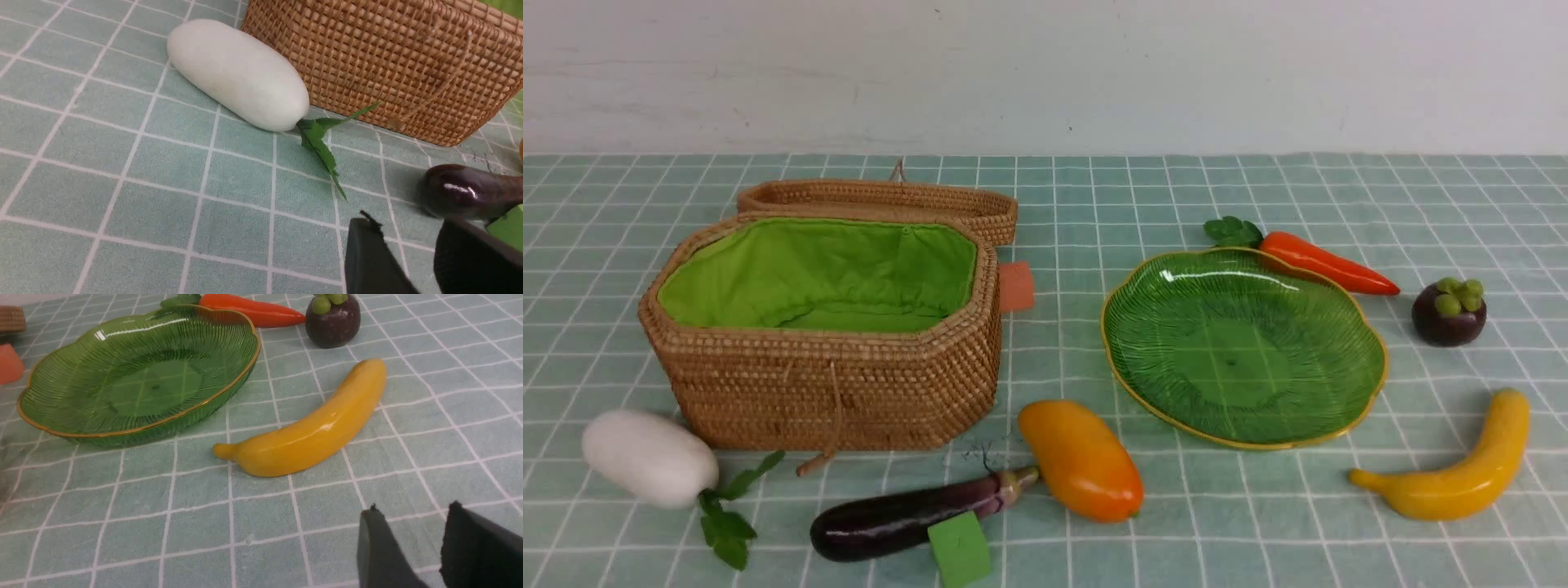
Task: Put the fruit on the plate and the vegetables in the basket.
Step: Take a daikon with your left arm and place it on the basket on the left, then use the left arm to grab an eggplant and put it into the left basket
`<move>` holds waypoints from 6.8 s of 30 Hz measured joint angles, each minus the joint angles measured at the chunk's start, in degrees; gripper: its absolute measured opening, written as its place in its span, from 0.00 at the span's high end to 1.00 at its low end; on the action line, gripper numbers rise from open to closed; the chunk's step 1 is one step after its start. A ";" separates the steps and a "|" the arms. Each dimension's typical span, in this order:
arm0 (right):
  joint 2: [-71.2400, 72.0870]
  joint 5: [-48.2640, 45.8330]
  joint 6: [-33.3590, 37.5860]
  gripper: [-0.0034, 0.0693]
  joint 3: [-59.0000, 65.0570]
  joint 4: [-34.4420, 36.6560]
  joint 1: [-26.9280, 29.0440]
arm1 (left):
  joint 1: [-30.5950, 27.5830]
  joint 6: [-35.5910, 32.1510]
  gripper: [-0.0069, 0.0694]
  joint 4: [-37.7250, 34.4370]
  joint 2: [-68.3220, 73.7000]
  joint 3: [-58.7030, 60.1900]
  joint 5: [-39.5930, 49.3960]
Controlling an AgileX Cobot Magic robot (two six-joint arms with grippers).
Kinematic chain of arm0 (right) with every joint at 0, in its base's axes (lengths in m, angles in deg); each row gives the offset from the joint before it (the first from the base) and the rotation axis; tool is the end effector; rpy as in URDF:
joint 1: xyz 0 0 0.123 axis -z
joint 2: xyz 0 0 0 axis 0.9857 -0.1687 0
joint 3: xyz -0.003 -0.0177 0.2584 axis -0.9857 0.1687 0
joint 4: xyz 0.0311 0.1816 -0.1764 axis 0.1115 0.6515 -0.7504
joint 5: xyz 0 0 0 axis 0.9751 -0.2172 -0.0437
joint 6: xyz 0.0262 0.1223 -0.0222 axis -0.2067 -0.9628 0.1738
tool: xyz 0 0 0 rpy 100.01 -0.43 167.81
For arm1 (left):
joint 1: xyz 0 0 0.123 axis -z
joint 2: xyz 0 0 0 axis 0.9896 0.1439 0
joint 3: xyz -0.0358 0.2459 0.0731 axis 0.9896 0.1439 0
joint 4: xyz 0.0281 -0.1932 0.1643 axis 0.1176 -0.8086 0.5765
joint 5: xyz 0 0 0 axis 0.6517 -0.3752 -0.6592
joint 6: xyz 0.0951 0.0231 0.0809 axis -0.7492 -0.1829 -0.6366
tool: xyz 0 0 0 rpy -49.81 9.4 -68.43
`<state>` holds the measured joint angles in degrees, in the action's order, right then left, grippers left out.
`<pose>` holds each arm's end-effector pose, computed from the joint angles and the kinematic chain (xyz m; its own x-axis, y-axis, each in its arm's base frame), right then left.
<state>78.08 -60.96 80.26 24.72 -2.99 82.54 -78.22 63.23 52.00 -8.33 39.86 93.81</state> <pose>0.1160 -0.0039 0.1629 -0.2932 0.1573 -0.9430 0.0778 0.9870 0.1404 0.1163 -0.0086 0.1579 -0.3138 -0.3461 -0.8842 -0.0454 0.9356 -0.3502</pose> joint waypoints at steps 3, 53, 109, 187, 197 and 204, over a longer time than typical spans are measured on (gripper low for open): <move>0.00 0.00 0.00 0.62 0.00 0.00 0.00 | 0.00 0.00 0.60 0.00 0.00 0.00 0.00; 0.00 7.37 -3.24 0.62 0.61 -5.51 0.00 | 0.00 -11.86 0.93 -15.35 40.95 -35.70 24.07; -32.54 -23.39 -15.03 0.87 -49.77 -15.15 -51.90 | -25.57 -14.77 0.25 -31.74 90.15 -52.01 7.90; -32.54 -30.26 -4.31 0.80 -54.63 -6.58 -51.90 | 15.30 -51.41 0.11 9.50 93.18 -82.90 15.14; -32.54 -31.01 -4.31 0.79 -54.63 -6.46 -51.96 | 31.04 -39.82 0.92 -0.76 83.34 -73.45 38.02; -32.54 -30.97 -4.31 0.79 -54.63 -6.40 -51.96 | 31.19 -38.34 0.73 6.84 86.33 -64.53 38.75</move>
<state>45.54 -91.93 75.95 -29.91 -9.39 30.58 -47.03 24.89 58.83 78.00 -24.67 132.56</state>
